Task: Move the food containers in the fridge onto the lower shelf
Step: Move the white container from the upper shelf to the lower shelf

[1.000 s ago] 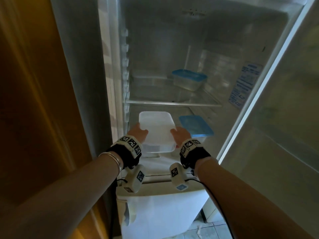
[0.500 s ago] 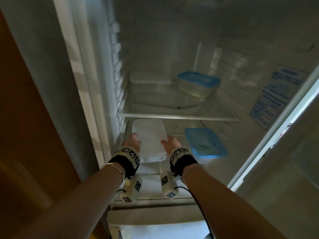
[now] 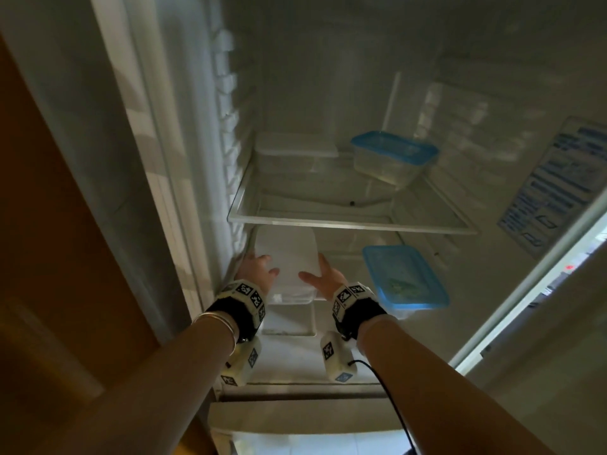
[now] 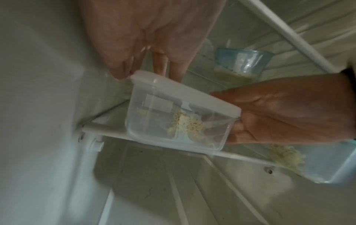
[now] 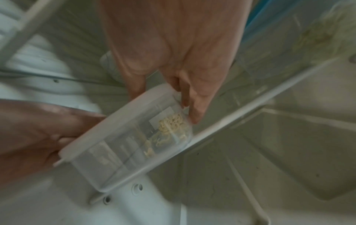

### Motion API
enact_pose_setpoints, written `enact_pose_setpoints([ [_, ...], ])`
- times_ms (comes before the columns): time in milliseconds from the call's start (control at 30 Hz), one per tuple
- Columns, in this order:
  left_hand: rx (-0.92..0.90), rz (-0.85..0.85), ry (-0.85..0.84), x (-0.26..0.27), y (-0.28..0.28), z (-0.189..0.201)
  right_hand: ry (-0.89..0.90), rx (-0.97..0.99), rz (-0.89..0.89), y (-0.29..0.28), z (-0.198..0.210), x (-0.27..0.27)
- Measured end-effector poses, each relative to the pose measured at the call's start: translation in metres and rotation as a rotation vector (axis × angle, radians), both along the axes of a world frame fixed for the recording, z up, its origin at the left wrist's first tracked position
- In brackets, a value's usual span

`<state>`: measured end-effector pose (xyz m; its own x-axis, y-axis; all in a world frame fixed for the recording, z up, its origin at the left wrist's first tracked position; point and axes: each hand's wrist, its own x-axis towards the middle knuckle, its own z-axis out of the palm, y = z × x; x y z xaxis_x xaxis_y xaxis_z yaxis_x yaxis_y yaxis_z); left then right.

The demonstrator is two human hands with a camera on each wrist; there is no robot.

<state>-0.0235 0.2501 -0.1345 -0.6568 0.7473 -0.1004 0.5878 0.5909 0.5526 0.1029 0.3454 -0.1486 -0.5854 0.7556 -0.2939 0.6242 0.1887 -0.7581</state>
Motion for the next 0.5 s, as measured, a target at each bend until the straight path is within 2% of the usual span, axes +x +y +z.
enact_pose_setpoints([
  [200,-0.047,-0.196,-0.016,0.011,-0.018,-0.005,-0.097,0.039,0.129,0.000,-0.007,0.009],
  [333,-0.011,-0.186,-0.027,0.007,-0.020,-0.004,-0.108,0.117,0.146,-0.005,0.000,0.009],
  [500,0.046,-0.107,-0.035,0.004,-0.009,-0.003,-0.129,0.108,0.099,-0.002,0.001,-0.006],
])
